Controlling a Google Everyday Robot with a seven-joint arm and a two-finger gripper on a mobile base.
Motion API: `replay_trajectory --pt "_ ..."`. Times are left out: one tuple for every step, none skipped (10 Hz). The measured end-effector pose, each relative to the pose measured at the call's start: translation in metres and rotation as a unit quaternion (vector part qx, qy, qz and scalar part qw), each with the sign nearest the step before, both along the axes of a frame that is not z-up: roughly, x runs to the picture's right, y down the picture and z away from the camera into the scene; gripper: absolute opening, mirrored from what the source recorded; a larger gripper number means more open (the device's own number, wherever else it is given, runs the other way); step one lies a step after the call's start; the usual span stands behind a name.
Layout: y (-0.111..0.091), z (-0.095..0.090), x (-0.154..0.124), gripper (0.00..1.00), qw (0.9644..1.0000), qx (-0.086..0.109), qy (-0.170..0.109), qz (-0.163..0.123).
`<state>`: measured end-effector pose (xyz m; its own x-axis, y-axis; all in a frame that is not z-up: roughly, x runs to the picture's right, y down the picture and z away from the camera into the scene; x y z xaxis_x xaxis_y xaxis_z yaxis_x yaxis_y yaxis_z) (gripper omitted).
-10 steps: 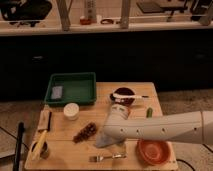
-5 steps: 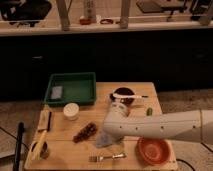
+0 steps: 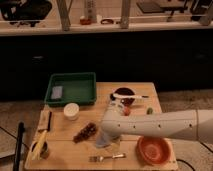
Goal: Place towel in paper cup
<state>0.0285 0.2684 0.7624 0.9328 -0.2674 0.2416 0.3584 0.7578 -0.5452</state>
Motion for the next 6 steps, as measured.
replay_trajectory --pt "0.0 0.004 -0.003 0.8 1.0 0.0 -0.001 0.006" --pt "0.0 0.009 -0.007 0.8 0.9999 0.001 -0.001 0.013" --pt "-0.001 0.014 -0.01 0.8 0.9999 0.001 0.0 0.016" --pt "-0.002 0.018 -0.012 0.8 0.9998 0.0 0.001 0.02" --pt "-0.003 0.023 -0.012 0.79 0.9997 -0.001 0.003 0.025" --pt "-0.002 0.027 -0.013 0.73 0.9997 -0.001 0.005 0.026"
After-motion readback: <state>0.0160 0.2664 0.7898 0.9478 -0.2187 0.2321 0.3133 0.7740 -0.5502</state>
